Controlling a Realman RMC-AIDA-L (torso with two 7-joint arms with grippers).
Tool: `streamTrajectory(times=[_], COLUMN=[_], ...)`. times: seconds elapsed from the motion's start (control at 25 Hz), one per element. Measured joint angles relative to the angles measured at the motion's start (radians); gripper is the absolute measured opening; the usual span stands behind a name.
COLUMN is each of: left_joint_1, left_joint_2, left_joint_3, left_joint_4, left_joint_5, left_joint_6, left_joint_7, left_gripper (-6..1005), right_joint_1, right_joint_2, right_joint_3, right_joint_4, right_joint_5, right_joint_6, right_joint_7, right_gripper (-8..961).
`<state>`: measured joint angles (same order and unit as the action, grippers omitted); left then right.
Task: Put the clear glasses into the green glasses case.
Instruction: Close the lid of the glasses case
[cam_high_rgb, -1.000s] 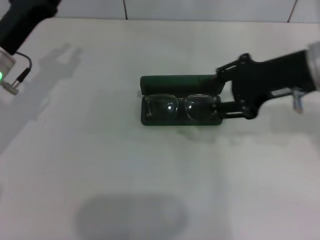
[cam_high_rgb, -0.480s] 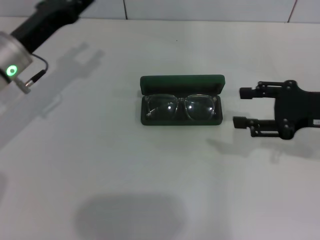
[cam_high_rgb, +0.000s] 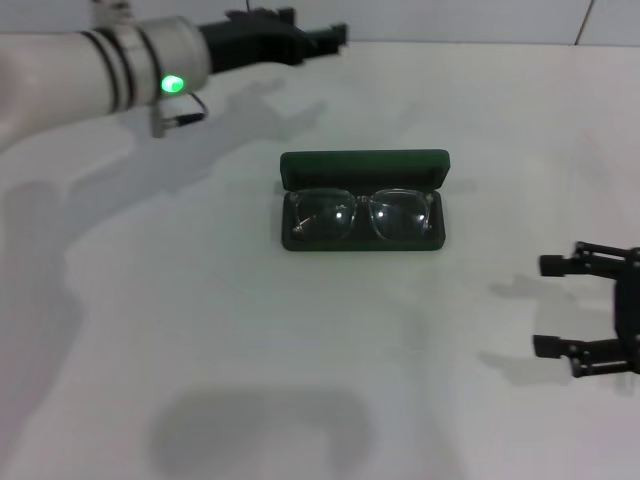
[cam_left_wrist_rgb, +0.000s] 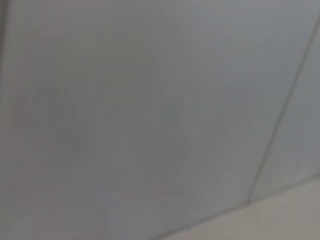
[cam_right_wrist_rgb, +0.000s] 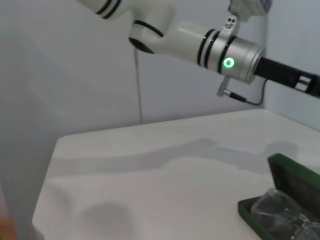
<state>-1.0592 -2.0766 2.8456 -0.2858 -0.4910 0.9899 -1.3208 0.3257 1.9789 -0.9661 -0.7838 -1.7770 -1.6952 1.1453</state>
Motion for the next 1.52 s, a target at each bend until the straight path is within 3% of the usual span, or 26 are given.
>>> streamTrajectory(times=[0.08,0.28,0.56,1.2,1.52], left_joint_1=[-0.026,-0.046,-0.043,-0.017,0.007], left_joint_2=[-0.012,-0.013,-0.014,-0.016,-0.015], left_joint_3=[0.000,0.000,0.000,0.000,0.000], left_joint_4=[0.032,0.093,0.139,0.165,0.192], left_joint_5=[0.041,0.116,0.143,0.207,0.206], left_joint_6=[-0.060,-0.113,-0.172,-0.199,-0.190], left_joint_7=[0.007,0.009,0.039,0.070,0.105], left_gripper=[865,864,863,862,862], right_joint_1=[-0.014,-0.027,-0.015,-0.003,0.008], right_joint_2=[-0.005,-0.008,-0.009,-0.003,0.004], right_joint_3=[0.039,0.102,0.108,0.173,0.266], right_joint_4=[0.017,0.044,0.056,0.059,0.067], right_joint_5=[-0.004,-0.009,-0.010,-0.001,0.001], right_joint_6=[-0.022,-0.051,-0.044,-0.041,-0.041], right_joint_7=[-0.004,-0.012,-0.015,-0.016,-0.016], right_gripper=[880,884,880,870,865])
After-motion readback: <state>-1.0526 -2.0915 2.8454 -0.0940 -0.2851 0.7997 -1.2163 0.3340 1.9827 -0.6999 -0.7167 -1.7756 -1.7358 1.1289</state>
